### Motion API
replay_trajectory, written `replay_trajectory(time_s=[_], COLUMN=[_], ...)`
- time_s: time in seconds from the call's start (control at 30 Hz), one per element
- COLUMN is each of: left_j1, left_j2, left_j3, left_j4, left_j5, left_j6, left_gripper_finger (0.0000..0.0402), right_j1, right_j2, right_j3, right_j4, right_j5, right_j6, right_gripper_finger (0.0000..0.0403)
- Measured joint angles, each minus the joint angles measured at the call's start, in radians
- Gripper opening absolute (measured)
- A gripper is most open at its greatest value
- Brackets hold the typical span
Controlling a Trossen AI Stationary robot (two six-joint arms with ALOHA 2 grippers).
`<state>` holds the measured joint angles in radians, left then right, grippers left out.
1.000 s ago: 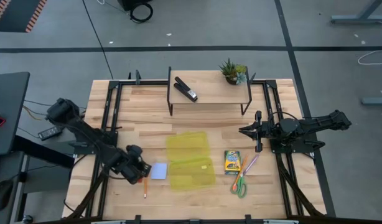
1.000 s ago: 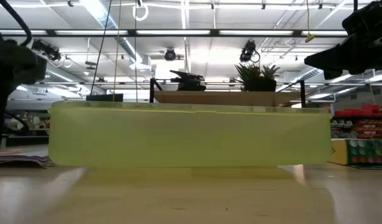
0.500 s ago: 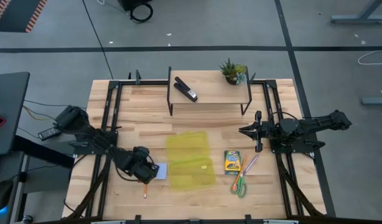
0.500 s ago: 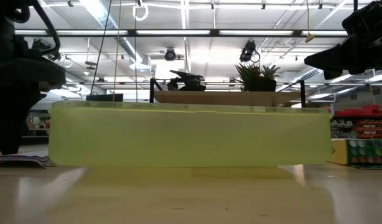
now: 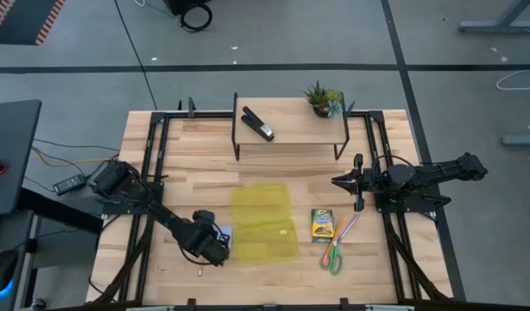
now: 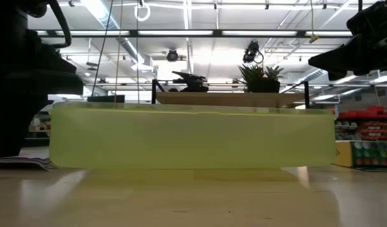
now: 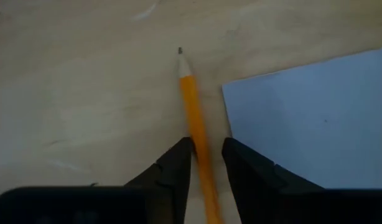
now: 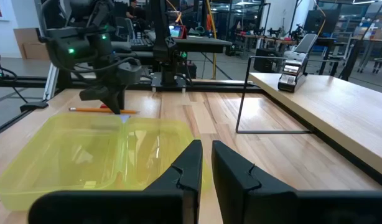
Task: Pack school essentials
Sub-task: Put the left orange pencil into the yellow supply box
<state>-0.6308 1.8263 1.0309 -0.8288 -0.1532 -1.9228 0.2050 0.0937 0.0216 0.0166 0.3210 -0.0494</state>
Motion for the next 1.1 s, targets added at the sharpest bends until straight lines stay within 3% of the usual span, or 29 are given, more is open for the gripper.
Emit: replay_trajectory(time_s=[0.4, 1.1], left_j1=[-0.002, -0.001], left_j2=[0.0, -0.062], left_j3=[-0.018, -0.029], left_j4=[0.022, -0.079], left_j5=[-0.02, -0.078], left_j6=[0.049, 0.059], left_gripper_finger=[0.0014, 0.0001], right_j1=[0.0, 0.0], right_j2=[0.0, 0.0], right_j3=[0.0, 0.0], right_j4=[0.0, 0.0], right_j5=[0.0, 0.0], right_j6=[0.0, 0.0], right_gripper_finger=[0.0042, 0.0042])
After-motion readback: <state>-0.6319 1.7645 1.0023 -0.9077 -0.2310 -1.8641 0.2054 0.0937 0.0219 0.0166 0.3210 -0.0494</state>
